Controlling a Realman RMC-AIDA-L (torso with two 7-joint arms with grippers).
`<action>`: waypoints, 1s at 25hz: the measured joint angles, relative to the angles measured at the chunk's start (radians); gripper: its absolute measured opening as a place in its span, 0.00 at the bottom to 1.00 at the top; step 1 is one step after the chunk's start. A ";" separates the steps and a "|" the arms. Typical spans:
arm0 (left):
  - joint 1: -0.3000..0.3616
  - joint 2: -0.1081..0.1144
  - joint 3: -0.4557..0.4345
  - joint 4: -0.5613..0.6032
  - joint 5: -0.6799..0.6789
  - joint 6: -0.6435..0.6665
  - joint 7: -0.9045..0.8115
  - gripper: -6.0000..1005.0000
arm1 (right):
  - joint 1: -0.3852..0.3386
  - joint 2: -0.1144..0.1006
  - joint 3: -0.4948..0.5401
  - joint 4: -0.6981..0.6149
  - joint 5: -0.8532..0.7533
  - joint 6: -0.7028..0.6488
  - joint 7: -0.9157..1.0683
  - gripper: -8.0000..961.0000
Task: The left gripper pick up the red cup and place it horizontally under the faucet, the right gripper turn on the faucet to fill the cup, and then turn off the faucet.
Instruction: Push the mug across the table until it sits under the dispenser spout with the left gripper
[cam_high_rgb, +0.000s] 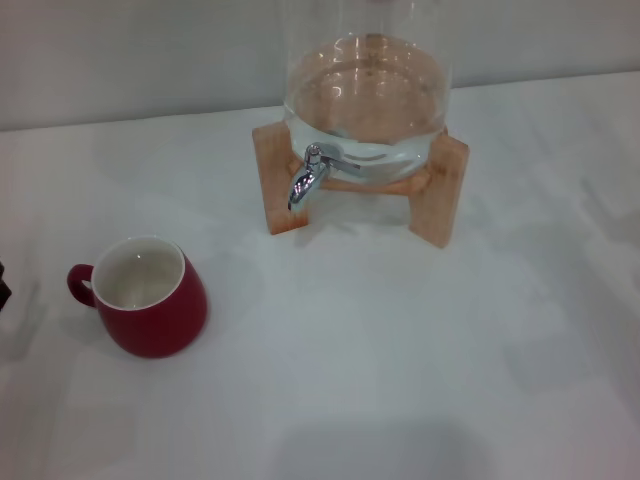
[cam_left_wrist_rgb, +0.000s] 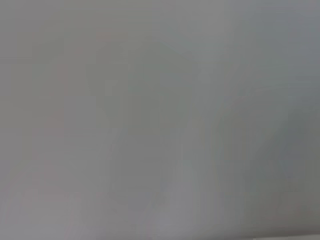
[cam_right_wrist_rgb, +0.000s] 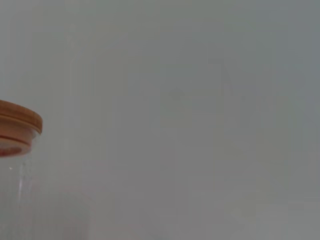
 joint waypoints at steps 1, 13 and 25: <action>0.001 0.000 0.000 0.000 0.004 -0.001 0.001 0.88 | 0.000 0.000 0.000 0.000 0.000 0.000 0.000 0.91; 0.001 0.000 0.000 0.001 0.070 -0.023 0.002 0.88 | 0.000 0.000 -0.014 0.002 0.000 -0.011 0.009 0.91; 0.003 -0.001 0.000 -0.018 0.089 -0.025 0.013 0.88 | -0.005 0.000 -0.025 0.001 0.000 -0.011 0.011 0.91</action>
